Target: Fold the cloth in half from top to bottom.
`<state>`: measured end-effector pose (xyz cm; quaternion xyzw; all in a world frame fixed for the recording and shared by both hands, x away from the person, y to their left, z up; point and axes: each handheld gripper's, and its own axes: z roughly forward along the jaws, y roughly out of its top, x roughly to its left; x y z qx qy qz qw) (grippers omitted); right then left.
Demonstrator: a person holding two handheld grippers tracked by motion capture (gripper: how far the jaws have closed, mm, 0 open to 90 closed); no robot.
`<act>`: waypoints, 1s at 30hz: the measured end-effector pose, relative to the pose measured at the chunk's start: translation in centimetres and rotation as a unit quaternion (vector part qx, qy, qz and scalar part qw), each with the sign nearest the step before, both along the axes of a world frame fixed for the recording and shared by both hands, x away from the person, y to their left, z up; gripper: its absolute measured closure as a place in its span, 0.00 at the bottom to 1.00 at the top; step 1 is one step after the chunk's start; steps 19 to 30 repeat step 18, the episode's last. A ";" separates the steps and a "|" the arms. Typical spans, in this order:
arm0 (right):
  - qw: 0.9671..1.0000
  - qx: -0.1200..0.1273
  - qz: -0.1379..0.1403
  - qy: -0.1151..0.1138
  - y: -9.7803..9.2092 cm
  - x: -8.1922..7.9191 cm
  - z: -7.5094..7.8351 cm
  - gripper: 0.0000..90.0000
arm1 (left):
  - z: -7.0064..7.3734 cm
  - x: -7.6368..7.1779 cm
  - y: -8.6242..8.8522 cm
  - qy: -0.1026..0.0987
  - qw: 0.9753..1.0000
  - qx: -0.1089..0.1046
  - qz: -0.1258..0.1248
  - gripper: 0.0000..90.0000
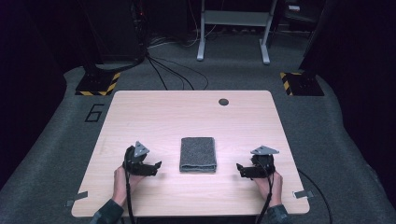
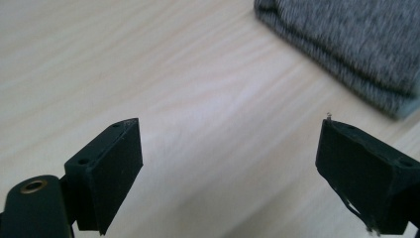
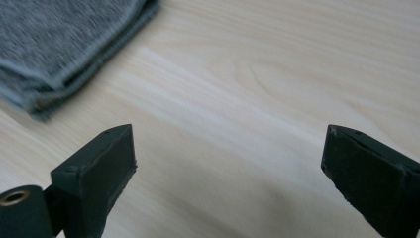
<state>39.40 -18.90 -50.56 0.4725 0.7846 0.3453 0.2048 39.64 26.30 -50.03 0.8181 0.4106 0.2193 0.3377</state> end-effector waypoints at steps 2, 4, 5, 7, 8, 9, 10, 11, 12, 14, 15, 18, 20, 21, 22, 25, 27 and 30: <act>1.000 -0.007 -0.009 0.004 -1.0 -0.7 -0.8 0.07 | -1.2 -1.2 0.8 0.001 1.000 0.003 0.015 0.12; 1.000 -0.007 -0.026 0.009 -1.9 -1.3 -1.5 0.07 | -1.8 -1.8 1.4 0.003 1.000 0.005 0.022 0.12; 1.000 -0.007 -0.026 0.009 -1.9 -1.3 -1.5 0.07 | -1.8 -1.8 1.4 0.003 1.000 0.005 0.022 0.12; 0.999 -0.008 -0.033 0.009 -2.7 -1.8 -2.0 0.08 | -2.2 -2.1 1.7 0.002 1.000 0.003 0.030 0.12; 0.999 -0.005 -0.036 0.001 -3.3 -2.0 -2.3 0.08 | -2.5 -2.2 1.9 0.003 0.999 -0.002 0.036 0.11; 0.999 -0.005 -0.039 0.002 -3.4 -2.1 -2.3 0.08 | -2.5 -2.2 2.0 0.008 0.999 -0.002 0.033 0.11; 0.999 -0.001 -0.045 -0.001 -3.5 -2.2 -2.3 0.08 | -2.7 -2.2 2.0 0.007 0.999 -0.004 0.034 0.11; 0.999 -0.006 -0.038 0.000 -3.7 -2.2 -2.3 0.07 | -2.7 -2.3 2.1 0.008 0.999 -0.008 0.035 0.11; 0.999 -0.008 -0.037 0.000 -3.8 -2.2 -2.4 0.07 | -2.9 -2.3 2.1 0.007 0.999 -0.014 0.038 0.11; 0.999 -0.006 -0.036 0.001 -3.7 -2.2 -2.4 0.06 | -2.9 -2.3 2.2 0.005 0.999 -0.017 0.039 0.10; 0.999 -0.006 -0.036 0.001 -3.7 -2.2 -2.4 0.06 | -2.9 -2.3 2.2 0.005 0.999 -0.017 0.039 0.10; 0.999 -0.006 -0.036 0.001 -3.7 -2.2 -2.4 0.06 | -2.9 -2.2 2.2 0.010 0.999 -0.020 0.043 0.08; 0.999 -0.006 -0.036 0.001 -3.7 -2.2 -2.4 0.06 | -2.9 -2.2 2.2 0.010 0.999 -0.020 0.043 0.08; 0.999 -0.006 -0.036 0.001 -3.7 -2.2 -2.4 0.06 | -2.9 -2.2 2.2 0.010 0.999 -0.020 0.043 0.08; 0.999 -0.006 -0.036 0.001 -3.7 -2.2 -2.4 0.06 | -2.9 -2.2 2.2 0.010 0.999 -0.020 0.043 0.08; 0.999 -0.006 -0.036 0.001 -3.7 -2.2 -2.4 0.06 | -2.9 -2.2 2.2 0.010 0.999 -0.020 0.043 0.08; 0.999 -0.006 -0.036 0.001 -3.7 -2.2 -2.4 0.06 | -2.9 -2.2 2.2 0.010 0.999 -0.020 0.043 0.08; 0.999 -0.006 -0.036 0.001 -3.7 -2.2 -2.4 0.06 | -2.9 -2.2 2.2 0.010 0.999 -0.020 0.043 0.08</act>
